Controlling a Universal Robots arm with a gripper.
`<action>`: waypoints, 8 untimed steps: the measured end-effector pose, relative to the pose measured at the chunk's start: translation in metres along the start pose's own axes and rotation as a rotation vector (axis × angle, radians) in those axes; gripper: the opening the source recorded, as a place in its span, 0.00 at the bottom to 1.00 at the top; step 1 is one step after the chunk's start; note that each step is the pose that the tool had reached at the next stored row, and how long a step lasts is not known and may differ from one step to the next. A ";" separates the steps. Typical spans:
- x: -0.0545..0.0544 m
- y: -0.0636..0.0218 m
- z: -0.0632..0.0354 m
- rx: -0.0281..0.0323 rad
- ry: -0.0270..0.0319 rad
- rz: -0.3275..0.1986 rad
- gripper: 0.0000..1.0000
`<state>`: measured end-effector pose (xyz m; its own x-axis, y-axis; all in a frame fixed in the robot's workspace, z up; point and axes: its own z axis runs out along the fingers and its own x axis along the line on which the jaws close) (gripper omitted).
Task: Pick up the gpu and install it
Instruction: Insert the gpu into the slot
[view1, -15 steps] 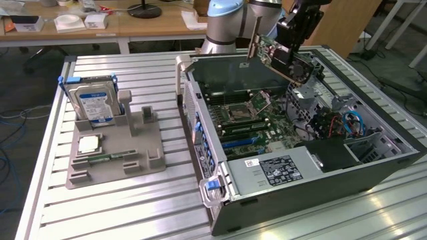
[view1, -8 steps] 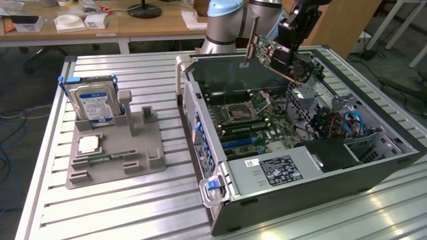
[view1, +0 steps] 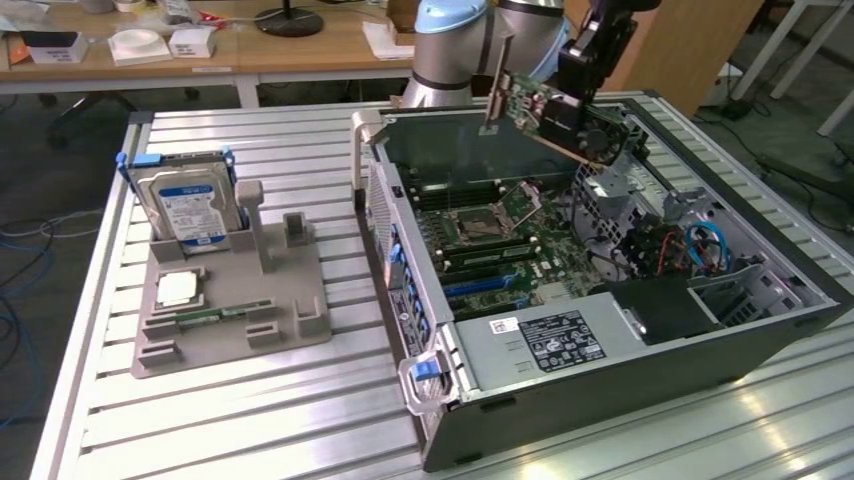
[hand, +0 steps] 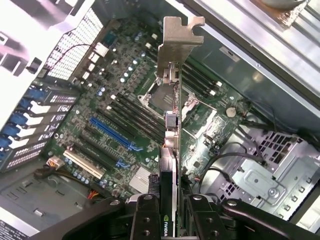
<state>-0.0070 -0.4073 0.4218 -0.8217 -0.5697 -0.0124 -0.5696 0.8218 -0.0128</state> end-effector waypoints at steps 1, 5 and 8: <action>0.001 0.0001 0.0001 -0.0001 0.0000 -0.008 0.26; 0.003 0.0003 0.0004 -0.0004 -0.0003 -0.041 0.26; 0.005 0.0003 0.0007 -0.0006 -0.0007 -0.062 0.26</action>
<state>-0.0113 -0.4099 0.4210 -0.7846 -0.6199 -0.0123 -0.6198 0.7847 -0.0130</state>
